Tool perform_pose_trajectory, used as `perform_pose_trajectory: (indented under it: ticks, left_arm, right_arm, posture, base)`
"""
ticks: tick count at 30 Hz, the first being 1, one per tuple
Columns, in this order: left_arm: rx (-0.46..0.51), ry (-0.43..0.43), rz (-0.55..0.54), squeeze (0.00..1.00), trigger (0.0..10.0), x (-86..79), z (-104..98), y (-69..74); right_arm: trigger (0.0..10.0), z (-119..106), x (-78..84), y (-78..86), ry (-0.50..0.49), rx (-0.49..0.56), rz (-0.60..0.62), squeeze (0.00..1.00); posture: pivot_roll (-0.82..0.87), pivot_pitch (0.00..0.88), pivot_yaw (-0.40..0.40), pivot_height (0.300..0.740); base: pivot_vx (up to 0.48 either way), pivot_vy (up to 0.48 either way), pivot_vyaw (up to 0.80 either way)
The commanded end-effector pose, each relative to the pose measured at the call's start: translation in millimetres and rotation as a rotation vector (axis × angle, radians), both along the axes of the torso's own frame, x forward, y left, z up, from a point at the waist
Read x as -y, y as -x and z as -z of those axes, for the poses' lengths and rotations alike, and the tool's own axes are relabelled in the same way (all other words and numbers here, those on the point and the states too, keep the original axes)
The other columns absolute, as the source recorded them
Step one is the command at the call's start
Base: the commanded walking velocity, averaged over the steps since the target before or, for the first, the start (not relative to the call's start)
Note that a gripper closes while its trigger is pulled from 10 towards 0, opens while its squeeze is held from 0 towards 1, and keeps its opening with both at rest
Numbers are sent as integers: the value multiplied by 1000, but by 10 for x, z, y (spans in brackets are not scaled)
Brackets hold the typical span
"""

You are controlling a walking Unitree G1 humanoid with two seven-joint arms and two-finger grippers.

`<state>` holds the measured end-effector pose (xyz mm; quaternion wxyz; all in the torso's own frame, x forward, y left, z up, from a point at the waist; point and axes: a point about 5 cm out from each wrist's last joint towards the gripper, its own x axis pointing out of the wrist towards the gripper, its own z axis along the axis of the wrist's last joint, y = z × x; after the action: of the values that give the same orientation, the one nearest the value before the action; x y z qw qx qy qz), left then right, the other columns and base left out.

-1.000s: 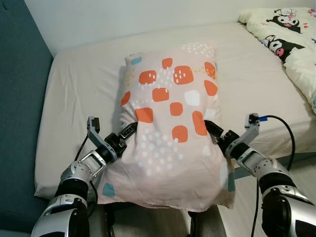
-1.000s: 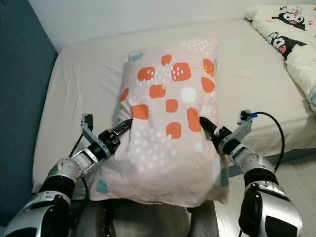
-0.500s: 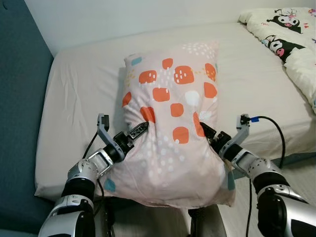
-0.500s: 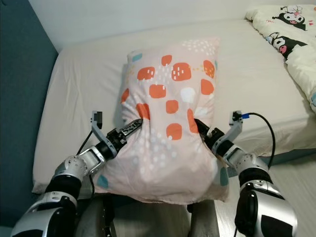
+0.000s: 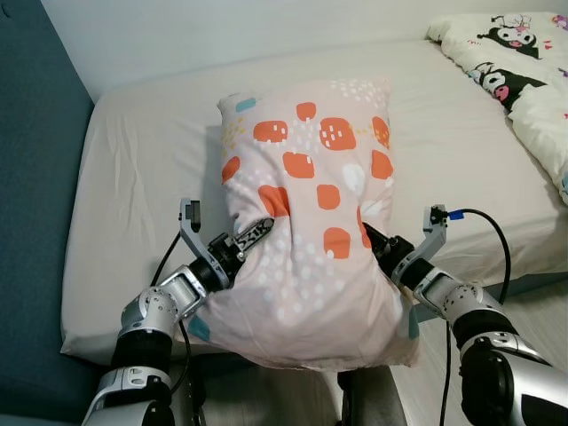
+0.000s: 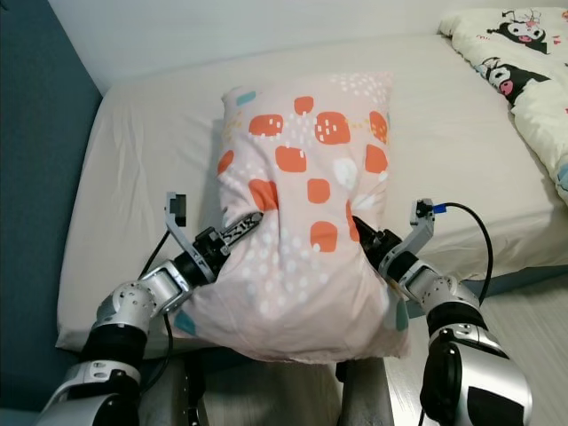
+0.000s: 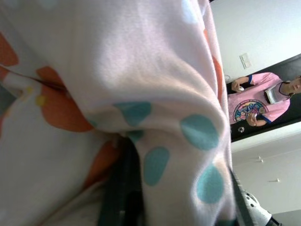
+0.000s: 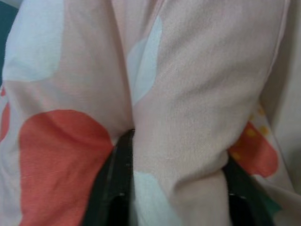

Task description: Clean up the room

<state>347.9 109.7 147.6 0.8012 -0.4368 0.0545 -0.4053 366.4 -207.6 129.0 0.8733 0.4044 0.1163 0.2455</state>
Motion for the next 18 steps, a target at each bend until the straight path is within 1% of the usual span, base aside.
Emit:
perform_pose_trajectory:
  ticks: [1,7,12,14,15,16,17,18]
  left_arm:
    - [-3,-17,95,0,0,260,41,67]
    - [32,-77,108,0,0,319,26,132]
    - [48,-96,102,0,0,329,16,153]
    - [73,-126,64,0,0,283,-12,151]
    - [73,-126,64,0,0,283,-12,151]
    - [99,-159,4,0,0,205,-50,132]
    - [99,-159,4,0,0,205,-50,132]
    - [113,-176,-46,0,0,147,-78,115]
  right_arm:
    - [0,139,-252,29,-11,-65,-86,0]
    - [0,84,-264,-15,37,-39,-74,0]
    - [0,57,-265,-39,58,-26,-58,0]
    - [0,-42,-264,-92,81,21,-37,0]
    - [0,-42,-264,-92,81,21,-37,0]
    - [0,-174,-270,-146,87,82,-25,0]
    - [0,-174,-270,-146,87,82,-25,0]
    - [0,-269,-277,-177,87,125,-21,0]
  posture:
    - [38,280,21,534]
    - [36,279,19,534]
    - [35,273,19,534]
    - [33,260,17,534]
    - [33,260,17,534]
    - [30,253,16,534]
    - [30,253,16,534]
    - [26,243,14,534]
  base:
    - [0,0,0]
    - [0,0,0]
    - [0,0,0]
    - [0,0,0]
    - [0,0,0]
    - [0,0,0]
    - [0,0,0]
    - [0,0,0]
